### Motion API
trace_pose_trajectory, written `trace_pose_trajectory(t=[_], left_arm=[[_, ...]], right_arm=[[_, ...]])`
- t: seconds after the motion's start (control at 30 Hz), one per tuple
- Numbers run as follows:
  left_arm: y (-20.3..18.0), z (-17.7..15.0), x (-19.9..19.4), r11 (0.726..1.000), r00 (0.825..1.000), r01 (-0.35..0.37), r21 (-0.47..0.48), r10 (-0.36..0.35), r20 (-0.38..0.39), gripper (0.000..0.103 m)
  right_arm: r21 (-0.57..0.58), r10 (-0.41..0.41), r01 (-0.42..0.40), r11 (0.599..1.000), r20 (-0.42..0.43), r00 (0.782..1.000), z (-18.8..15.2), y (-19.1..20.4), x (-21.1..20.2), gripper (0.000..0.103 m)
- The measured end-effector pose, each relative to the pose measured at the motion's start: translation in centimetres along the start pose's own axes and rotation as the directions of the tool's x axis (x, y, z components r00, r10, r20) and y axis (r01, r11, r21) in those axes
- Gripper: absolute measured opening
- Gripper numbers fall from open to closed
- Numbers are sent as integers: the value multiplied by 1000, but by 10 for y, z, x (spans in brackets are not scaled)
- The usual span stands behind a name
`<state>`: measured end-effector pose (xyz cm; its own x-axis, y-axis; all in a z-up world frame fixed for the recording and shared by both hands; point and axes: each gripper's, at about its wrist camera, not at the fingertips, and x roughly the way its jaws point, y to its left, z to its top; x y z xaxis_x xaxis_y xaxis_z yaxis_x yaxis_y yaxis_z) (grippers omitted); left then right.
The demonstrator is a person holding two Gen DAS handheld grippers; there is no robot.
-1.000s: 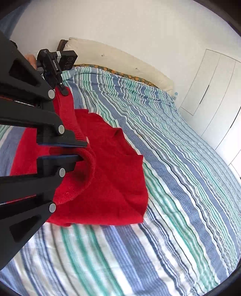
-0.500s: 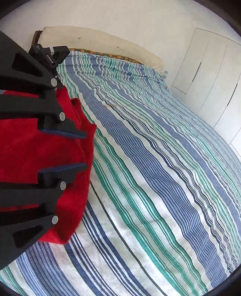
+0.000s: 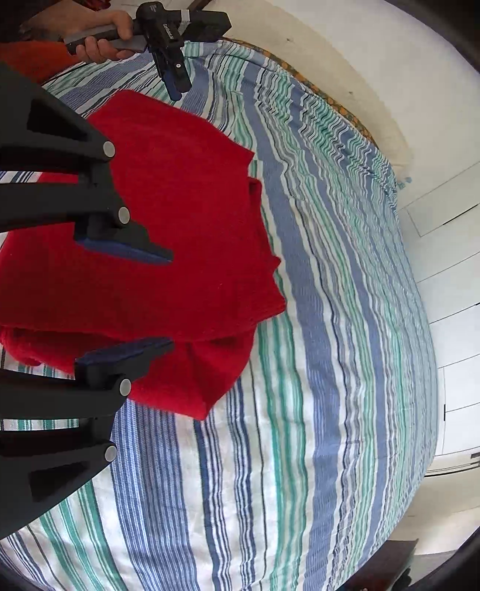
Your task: Fold small clothes
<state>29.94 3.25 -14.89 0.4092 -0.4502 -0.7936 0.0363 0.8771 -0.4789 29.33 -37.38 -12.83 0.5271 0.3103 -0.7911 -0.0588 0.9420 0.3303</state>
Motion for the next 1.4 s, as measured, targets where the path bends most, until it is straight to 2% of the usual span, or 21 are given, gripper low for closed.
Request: trace_pose_trajectory(t=[0.17,0.2,0.23,0.4,0.5,0.63,0.7,0.73,0.8,0.87,0.9,0.97,1.03,1.07,1.1,1.17,1.2,1.27,1.3,1.33,1.4], left_arm=[[11,-27,-7,999,1000,18,-47,-18,-12,85],[10,-29,-7,999,1000,11,-35,-12,-18,85],[7,-30,-8,1000,1000,-1,-18,0,-22,85],[-3,-35,-5,997,998,-52,63,55,-39,85],[1,-41,-4,996,995,-72,54,75,-59,82],[2,-48,-30,998,998,-63,23,63,24,82],[-2,-52,-41,997,994,-77,30,74,78,82],[-7,-54,-43,996,992,-82,43,78,102,82],[-19,-59,-40,992,989,-92,89,80,124,84],[-30,-64,-24,983,991,-104,148,90,101,85],[-34,-68,-11,976,991,-120,181,108,73,87],[-35,-74,22,951,980,-191,243,197,2,87],[-37,-80,31,923,966,-248,295,260,-2,84],[-40,-82,22,921,966,-249,300,256,16,84],[-42,-84,10,929,973,-229,292,229,34,84],[-39,-90,-17,950,984,-176,258,163,72,86],[-36,-94,-31,956,983,-173,238,152,103,89],[-25,-105,-53,961,965,-210,182,175,193,97],[-15,-111,-61,962,951,-235,140,198,236,98],[-3,-117,-64,963,939,-256,89,226,259,98],[26,-128,-57,958,931,-286,-3,279,235,98]], right_arm=[[56,24,-21,998,-63,998,-12,-18,13,41],[70,54,-48,996,-86,995,-13,-20,16,33],[69,66,-58,996,-116,991,-15,-20,19,4],[99,-86,97,990,-107,991,-23,-39,3,3],[80,-82,92,993,-119,989,-25,-32,7,4],[42,-156,159,986,-63,986,-21,-16,-15,27],[-15,-192,192,981,15,981,-23,-1,-40,27],[-44,-172,175,984,56,983,-26,9,-53,27],[-105,-49,60,993,110,993,-38,29,-71,27],[-158,71,-53,986,107,992,-55,45,-74,28],[-165,92,-76,983,89,992,-64,48,-68,31],[-116,32,-28,993,33,999,-79,38,-46,39],[17,-52,53,998,-89,995,-95,5,-13,35],[89,-15,24,996,-102,995,-100,-8,-9,31],[132,4,4,991,-59,998,-101,-13,-20,29],[128,-24,22,992,13,1000,-98,-3,-49,31],[98,-22,16,995,59,998,-99,5,-66,37],[41,-58,53,998,153,986,-105,21,-96,64],[32,-88,83,996,203,975,-111,26,-109,85],[40,-118,111,993,249,961,-120,28,-118,92],[103,-168,144,984,293,941,-143,27,-130,93]])
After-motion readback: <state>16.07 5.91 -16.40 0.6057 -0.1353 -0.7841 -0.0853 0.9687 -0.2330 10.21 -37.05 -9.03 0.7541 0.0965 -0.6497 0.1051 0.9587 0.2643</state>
